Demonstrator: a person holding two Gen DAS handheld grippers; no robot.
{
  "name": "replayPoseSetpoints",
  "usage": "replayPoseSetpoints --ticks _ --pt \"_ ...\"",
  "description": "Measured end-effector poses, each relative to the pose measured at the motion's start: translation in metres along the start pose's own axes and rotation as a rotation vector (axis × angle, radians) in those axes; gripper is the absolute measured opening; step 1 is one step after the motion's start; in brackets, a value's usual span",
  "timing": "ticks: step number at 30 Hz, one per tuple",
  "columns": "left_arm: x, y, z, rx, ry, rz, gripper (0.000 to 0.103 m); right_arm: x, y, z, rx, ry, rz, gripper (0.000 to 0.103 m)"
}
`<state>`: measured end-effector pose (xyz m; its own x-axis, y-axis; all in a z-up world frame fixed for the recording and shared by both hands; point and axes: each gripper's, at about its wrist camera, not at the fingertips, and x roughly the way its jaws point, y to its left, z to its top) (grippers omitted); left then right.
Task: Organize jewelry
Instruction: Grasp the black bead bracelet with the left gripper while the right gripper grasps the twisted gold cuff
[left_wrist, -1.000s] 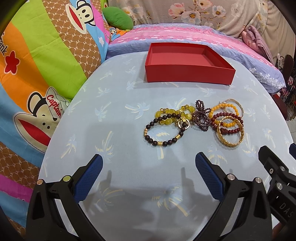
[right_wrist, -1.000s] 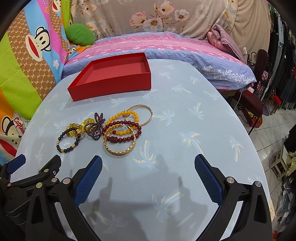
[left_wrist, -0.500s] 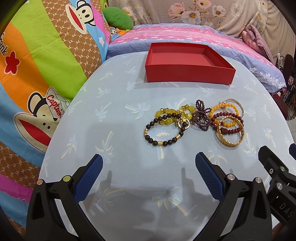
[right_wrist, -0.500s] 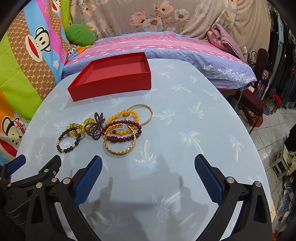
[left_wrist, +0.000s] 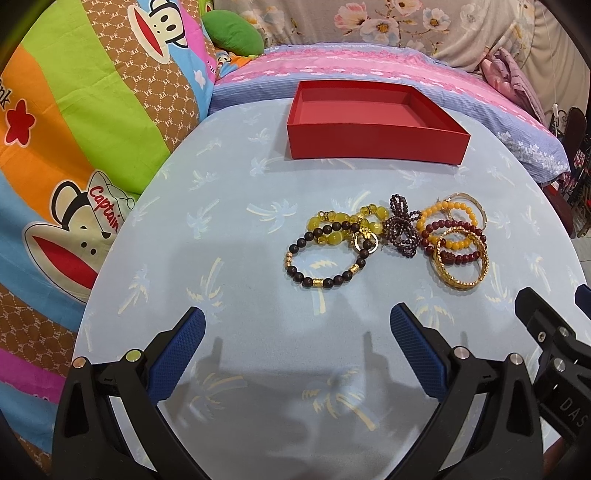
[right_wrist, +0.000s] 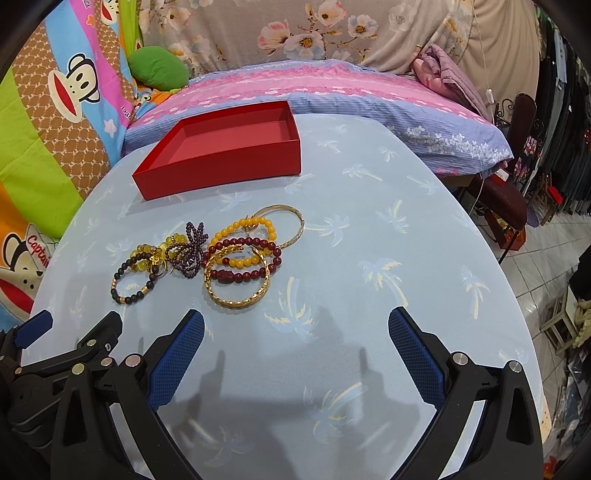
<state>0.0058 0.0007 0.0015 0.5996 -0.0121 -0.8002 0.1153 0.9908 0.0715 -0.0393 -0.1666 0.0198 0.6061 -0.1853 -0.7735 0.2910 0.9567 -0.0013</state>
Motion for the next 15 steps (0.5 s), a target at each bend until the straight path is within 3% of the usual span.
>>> replayPoseSetpoints --ticks 15 --pt "0.031 0.029 0.008 -0.073 0.061 0.032 0.096 0.038 0.018 0.003 -0.044 0.057 0.036 0.096"
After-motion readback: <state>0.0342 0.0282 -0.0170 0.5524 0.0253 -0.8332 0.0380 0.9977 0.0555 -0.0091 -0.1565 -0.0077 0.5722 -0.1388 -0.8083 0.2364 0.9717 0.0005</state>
